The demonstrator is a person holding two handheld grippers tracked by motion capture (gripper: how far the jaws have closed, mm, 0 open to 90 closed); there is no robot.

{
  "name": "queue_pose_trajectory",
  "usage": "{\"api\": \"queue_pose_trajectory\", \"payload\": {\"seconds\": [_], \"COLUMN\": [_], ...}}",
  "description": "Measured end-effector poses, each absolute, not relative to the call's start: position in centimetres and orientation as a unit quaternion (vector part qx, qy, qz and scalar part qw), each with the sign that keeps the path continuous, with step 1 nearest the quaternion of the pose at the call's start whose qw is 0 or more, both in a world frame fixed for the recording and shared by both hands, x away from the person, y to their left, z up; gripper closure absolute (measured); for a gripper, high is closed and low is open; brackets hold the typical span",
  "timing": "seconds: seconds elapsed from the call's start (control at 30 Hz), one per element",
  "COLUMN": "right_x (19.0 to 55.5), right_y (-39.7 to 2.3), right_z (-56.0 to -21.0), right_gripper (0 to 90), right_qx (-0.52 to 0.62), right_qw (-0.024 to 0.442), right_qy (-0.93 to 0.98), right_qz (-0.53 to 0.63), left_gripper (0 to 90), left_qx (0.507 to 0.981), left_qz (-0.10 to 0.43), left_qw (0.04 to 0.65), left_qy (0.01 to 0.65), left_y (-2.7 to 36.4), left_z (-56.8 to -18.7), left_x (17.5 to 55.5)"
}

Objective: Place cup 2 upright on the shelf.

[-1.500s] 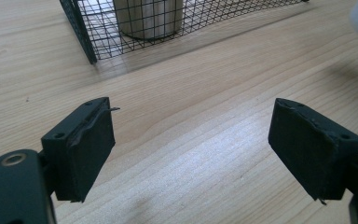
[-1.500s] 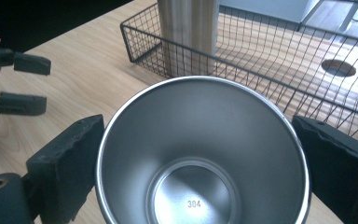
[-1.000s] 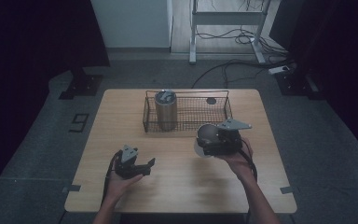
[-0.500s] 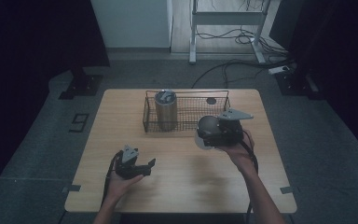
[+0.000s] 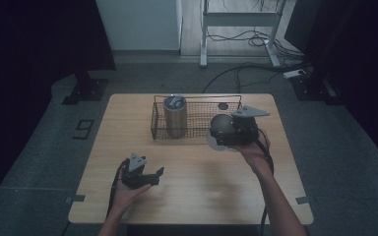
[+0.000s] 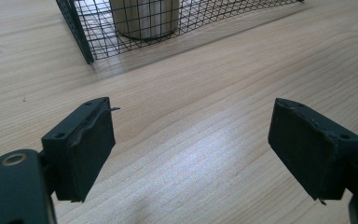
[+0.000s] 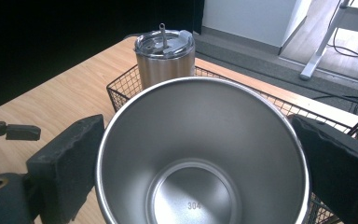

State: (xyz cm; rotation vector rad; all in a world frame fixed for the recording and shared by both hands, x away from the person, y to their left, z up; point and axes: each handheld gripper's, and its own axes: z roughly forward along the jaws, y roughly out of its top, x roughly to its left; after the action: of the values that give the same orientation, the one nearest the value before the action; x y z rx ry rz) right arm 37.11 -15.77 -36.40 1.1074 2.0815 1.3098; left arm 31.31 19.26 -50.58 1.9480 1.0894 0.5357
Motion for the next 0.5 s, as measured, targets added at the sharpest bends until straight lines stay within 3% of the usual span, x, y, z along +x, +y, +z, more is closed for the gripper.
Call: {"api": "queue_pose_trajectory", "payload": {"seconds": [0.5], "right_x": [39.0], "right_y": [-16.1], "right_z": [-35.3], "right_gripper": [5.9], "right_qx": [0.409], "right_qw": [0.223], "right_qy": [0.751], "right_qz": [0.469], "left_gripper": [14.6], "left_qx": [0.774], "left_qz": [0.212], "left_qw": [0.41], "left_qy": [0.433], "left_y": [19.3], "left_z": [-50.7], "left_x": [31.4]}}
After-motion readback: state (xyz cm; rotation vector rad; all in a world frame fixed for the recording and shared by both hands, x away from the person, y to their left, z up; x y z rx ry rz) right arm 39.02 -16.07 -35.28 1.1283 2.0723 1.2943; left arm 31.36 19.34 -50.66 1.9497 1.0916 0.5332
